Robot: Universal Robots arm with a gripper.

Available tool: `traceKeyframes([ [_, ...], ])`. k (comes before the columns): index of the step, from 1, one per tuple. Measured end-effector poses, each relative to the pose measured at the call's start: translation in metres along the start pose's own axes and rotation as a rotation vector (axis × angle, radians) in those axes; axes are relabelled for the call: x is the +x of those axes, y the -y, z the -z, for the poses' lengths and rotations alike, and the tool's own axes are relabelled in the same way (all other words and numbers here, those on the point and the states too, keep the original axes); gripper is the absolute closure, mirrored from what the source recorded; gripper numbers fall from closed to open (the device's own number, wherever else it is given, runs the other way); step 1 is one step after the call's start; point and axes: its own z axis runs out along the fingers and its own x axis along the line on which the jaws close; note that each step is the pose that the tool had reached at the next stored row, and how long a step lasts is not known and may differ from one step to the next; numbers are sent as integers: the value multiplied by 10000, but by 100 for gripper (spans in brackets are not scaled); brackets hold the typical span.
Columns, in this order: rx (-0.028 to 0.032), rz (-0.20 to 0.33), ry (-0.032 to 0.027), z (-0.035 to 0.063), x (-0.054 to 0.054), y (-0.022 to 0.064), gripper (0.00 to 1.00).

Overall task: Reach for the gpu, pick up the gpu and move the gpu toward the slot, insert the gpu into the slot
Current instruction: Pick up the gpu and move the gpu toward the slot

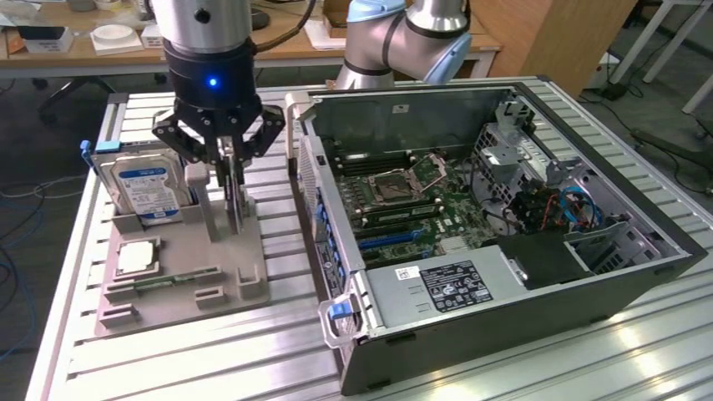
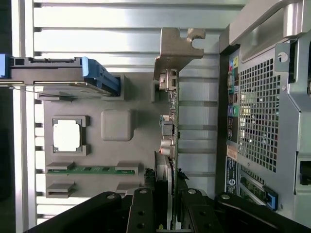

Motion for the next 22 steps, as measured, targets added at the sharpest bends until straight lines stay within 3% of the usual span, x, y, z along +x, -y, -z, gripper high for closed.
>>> traceKeyframes([
  [4, -5, 1, 1, 71, 1, -2, 74],
  [7, -51, 0, -1, 142, 3, -5, 74],
  [22, -94, -9, -12, 310, 3, -5, 74],
])
